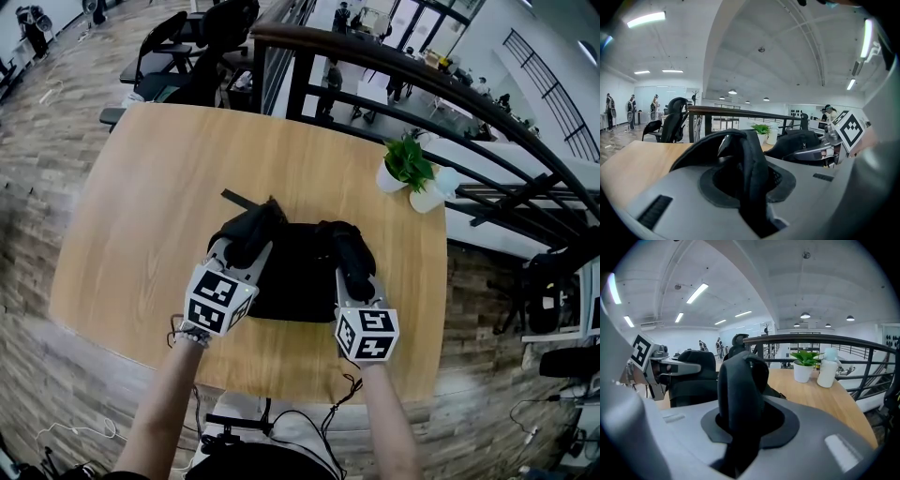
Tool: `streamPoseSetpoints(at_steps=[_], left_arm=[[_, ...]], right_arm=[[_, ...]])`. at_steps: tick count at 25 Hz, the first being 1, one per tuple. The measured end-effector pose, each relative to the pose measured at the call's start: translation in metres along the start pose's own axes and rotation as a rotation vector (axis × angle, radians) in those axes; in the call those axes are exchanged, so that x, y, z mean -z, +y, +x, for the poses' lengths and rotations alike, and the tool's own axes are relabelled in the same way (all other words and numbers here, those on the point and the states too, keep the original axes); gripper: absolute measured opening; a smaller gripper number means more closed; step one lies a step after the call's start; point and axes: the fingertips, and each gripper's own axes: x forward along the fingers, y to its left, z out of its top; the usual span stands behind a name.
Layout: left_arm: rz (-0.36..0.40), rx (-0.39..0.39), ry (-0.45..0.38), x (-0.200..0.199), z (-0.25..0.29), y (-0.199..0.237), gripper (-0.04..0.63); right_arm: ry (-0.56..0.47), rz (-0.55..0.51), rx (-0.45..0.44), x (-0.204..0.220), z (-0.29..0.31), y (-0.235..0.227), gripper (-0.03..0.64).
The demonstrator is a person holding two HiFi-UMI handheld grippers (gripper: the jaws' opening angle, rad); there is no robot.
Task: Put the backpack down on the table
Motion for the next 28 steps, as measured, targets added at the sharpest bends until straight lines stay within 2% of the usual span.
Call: streamPoseSetpoints(at_steps=[5, 9, 14, 21, 28], left_arm=[[-0.003, 0.002, 0.012, 0.001, 0.003, -0.004, 0.1], [-0.01, 0.002, 0.011, 0.002, 0.003, -0.005, 0.12], [-0.022, -0.002, 0.007, 0.002, -0.001, -0.005, 0.14], [-0.02, -0.003, 0.009, 0.002, -0.017, -0.009, 0.169], [-0.02, -0.015, -0.008, -0.002, -0.038, -0.019, 0.168]], right_arm=[[0.048, -0.006, -0.006, 0.013, 0.001, -0.002, 0.103], [0.02, 0.078, -0.012, 0.013, 0.002, -0.004, 0.186], [0.002, 0.104, 0.009, 0.013, -0.002, -0.008, 0.224], [-0.037, 0.105, 0.029, 0.006, -0.018, -0.008, 0.235], [-0.106, 0.069, 0.062, -0.009, -0.046, -0.006, 0.235]])
